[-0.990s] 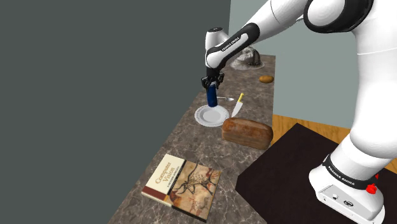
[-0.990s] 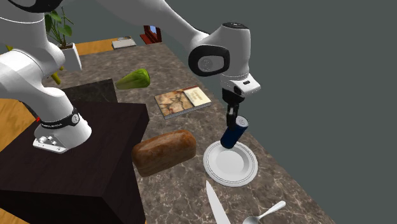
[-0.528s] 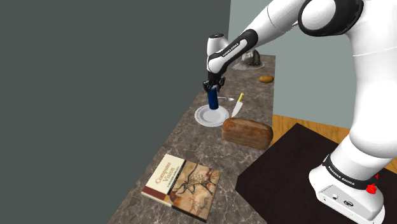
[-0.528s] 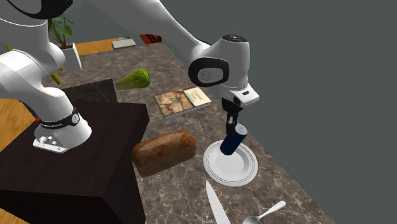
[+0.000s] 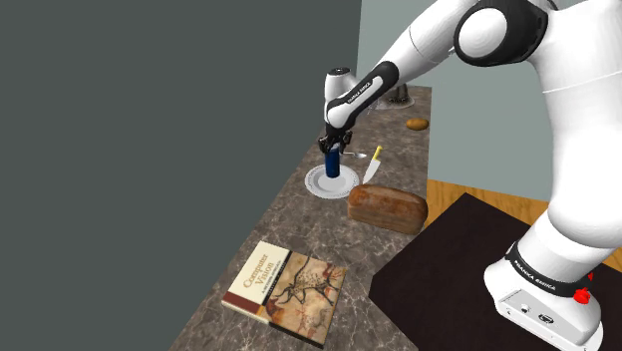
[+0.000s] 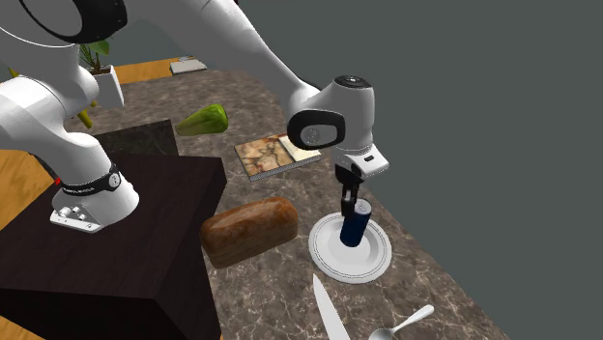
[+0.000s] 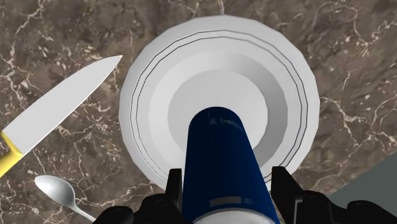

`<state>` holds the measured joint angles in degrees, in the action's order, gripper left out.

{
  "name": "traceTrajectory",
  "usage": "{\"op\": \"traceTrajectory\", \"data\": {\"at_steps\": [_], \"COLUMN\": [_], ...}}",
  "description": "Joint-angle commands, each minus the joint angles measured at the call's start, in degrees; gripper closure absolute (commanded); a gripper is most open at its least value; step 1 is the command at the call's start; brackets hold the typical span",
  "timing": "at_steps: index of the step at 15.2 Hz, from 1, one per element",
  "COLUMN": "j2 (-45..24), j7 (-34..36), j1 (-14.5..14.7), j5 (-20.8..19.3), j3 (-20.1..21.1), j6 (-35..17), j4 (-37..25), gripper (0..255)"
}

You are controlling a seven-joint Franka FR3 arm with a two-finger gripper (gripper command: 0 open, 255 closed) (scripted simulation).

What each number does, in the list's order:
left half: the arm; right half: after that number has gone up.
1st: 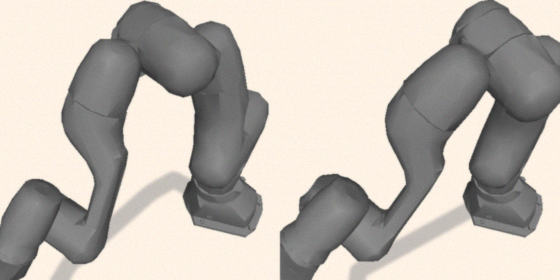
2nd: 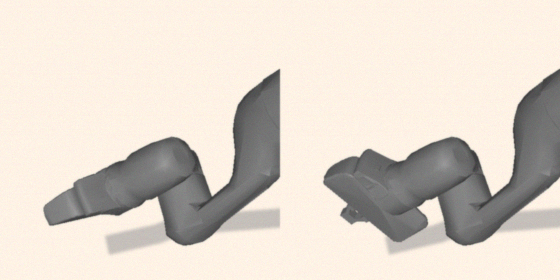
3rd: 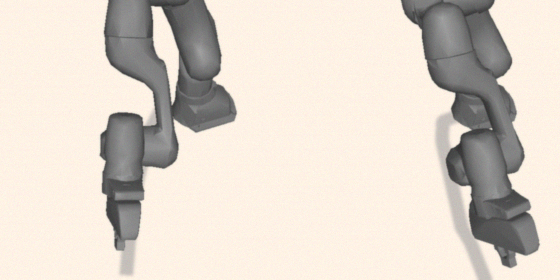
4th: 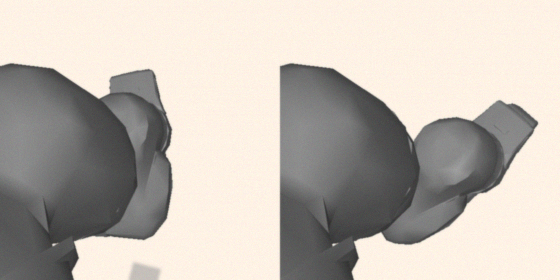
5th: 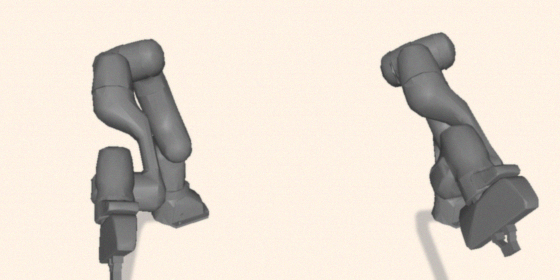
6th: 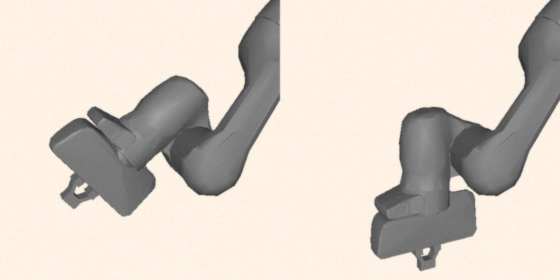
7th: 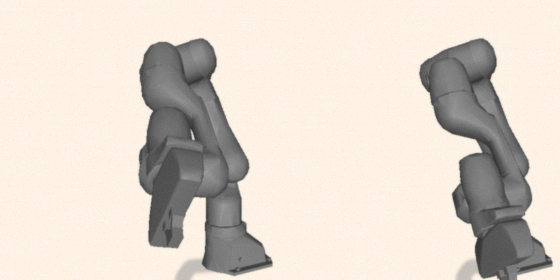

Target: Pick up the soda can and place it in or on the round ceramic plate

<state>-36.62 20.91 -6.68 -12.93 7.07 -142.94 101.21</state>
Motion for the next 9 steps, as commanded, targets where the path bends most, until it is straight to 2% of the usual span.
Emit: {"op": "traceTrajectory", "data": {"at_steps": [1, 9], "j2": [-1.1, -4.3], "j7": [0.2, 0.8], "j1": [0.1, 0.6], "j5": [-0.2, -0.9], "j3": [-0.2, -0.8], "j6": [-0.9, -3.5], "j4": [-0.2, -0.9], "gripper": [255, 255]}}
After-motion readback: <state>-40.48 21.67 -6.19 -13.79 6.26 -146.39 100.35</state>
